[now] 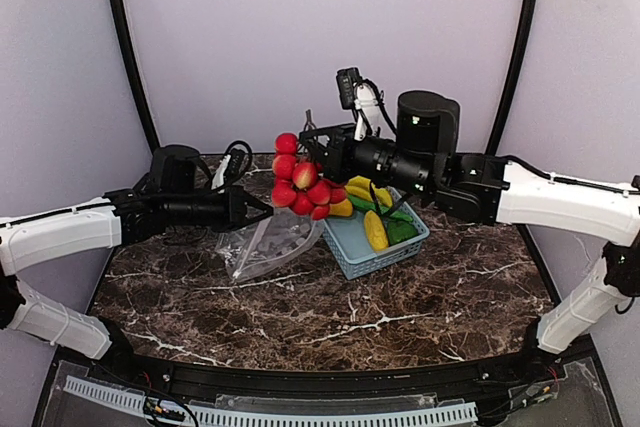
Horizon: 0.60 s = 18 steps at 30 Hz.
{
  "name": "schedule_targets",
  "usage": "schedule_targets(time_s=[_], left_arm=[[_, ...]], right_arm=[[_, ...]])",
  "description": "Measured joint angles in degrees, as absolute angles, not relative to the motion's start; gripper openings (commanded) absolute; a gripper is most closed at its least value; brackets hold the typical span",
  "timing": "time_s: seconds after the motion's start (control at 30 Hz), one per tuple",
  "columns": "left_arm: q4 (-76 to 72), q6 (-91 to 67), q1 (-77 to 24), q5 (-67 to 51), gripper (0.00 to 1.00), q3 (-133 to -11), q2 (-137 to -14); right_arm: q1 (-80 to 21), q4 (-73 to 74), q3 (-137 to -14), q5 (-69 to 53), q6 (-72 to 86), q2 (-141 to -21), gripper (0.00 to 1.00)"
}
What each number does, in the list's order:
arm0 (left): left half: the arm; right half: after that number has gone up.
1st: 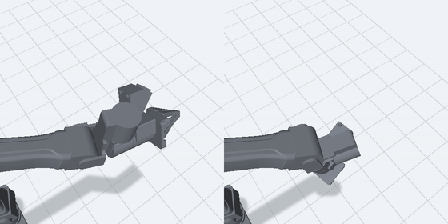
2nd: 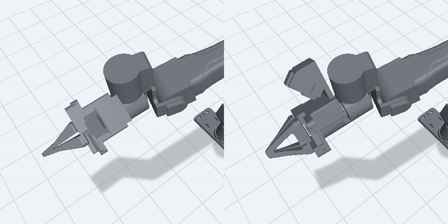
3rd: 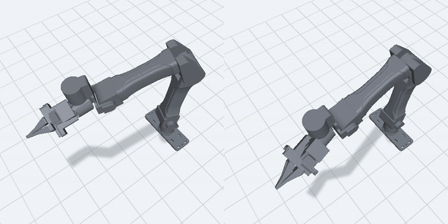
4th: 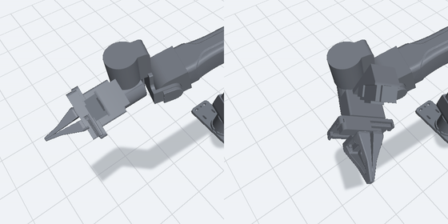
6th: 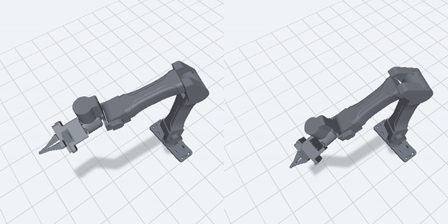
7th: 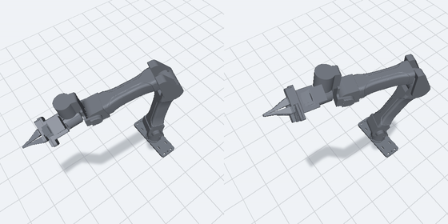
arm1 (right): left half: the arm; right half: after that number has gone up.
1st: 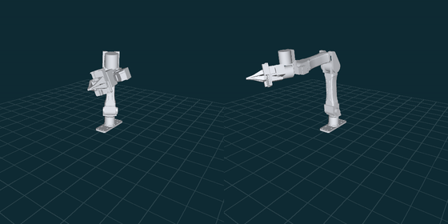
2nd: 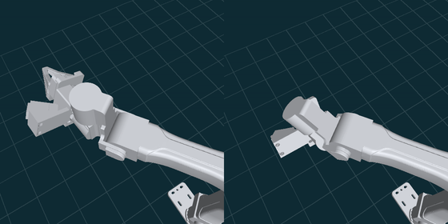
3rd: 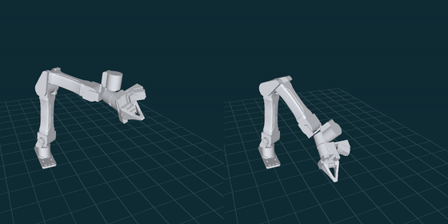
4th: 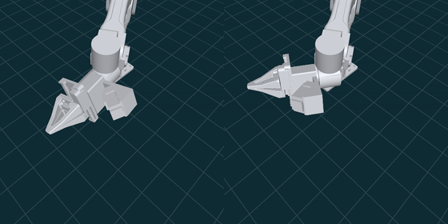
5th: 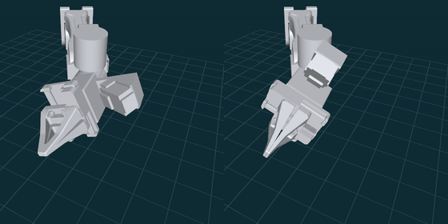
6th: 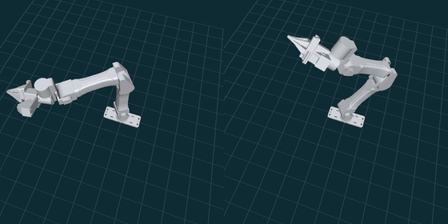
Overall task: Place the food in the zip-top bag and seal the zipper
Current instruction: Place the fake fruit in the zipper food storage bag.
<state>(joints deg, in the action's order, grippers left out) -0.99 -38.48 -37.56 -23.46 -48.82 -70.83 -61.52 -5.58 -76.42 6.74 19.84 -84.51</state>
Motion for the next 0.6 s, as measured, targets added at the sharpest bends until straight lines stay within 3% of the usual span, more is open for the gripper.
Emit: schedule_targets(time_s=[0.6], left_arm=[[-6.9, -43.8, -37.6, -24.4, 0.01, -48.0, -70.8]], right_arm=[[-69.6, -25.3, -70.5, 21.7, 19.8, -93.8, 0.00]])
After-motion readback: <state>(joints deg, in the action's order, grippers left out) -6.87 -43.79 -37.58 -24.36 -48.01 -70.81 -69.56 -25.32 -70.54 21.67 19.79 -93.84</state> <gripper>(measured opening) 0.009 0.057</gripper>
